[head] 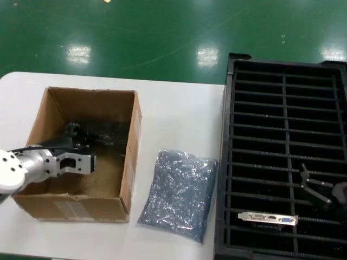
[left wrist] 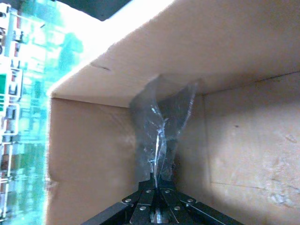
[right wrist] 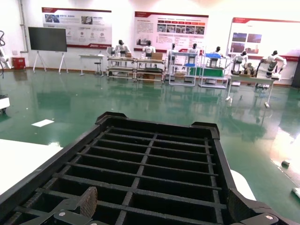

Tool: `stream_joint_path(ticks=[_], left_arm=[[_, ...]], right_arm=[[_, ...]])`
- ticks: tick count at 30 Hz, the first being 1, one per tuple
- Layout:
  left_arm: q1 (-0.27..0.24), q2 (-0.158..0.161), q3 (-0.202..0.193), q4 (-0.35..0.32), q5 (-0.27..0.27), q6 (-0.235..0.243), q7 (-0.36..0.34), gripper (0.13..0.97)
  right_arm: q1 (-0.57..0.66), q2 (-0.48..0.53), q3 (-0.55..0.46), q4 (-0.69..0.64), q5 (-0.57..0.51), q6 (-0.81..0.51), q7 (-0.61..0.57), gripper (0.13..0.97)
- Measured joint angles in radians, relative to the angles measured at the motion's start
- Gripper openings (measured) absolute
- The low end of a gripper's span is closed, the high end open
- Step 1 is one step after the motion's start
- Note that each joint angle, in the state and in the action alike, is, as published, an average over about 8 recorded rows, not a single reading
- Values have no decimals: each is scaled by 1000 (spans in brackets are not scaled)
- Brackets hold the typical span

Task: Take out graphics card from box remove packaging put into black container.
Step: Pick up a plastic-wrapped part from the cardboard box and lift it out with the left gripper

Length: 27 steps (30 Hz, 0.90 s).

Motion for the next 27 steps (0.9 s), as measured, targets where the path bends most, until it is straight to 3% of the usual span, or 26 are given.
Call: stream_joint_path(ticks=[8, 14, 19, 27], left_arm=[[49, -50, -3, -152, 49, -13, -107, 140], [85, -80, -35, -261, 60, -45, -167, 139], [155, -117, -89, -421, 89, -79, -243, 139], [332, -183, -210, -732, 152, -129, -340, 139]], right_arm=[[0, 0, 0, 0, 0, 0, 0, 966], [0, 0, 0, 0, 0, 0, 0, 966], [0, 0, 0, 0, 0, 0, 0, 966], [0, 0, 0, 0, 0, 0, 0, 966]])
